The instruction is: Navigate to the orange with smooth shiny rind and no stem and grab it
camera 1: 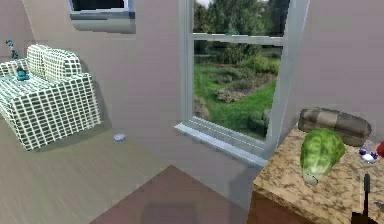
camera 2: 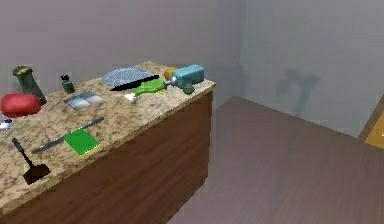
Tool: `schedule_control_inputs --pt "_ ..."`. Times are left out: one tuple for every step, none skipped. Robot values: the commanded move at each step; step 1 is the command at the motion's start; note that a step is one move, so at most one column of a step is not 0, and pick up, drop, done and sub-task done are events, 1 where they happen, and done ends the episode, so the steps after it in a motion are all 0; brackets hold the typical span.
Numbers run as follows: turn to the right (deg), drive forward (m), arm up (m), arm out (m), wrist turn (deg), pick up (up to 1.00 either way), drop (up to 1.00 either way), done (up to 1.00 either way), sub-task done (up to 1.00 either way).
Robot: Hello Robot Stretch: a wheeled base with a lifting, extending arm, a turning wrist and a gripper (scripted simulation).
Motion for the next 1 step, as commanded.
schedule_control_inputs --pt "-3.0 0.00 0.00 0.00 0.0 0.00 0.00 0.00 0.00"
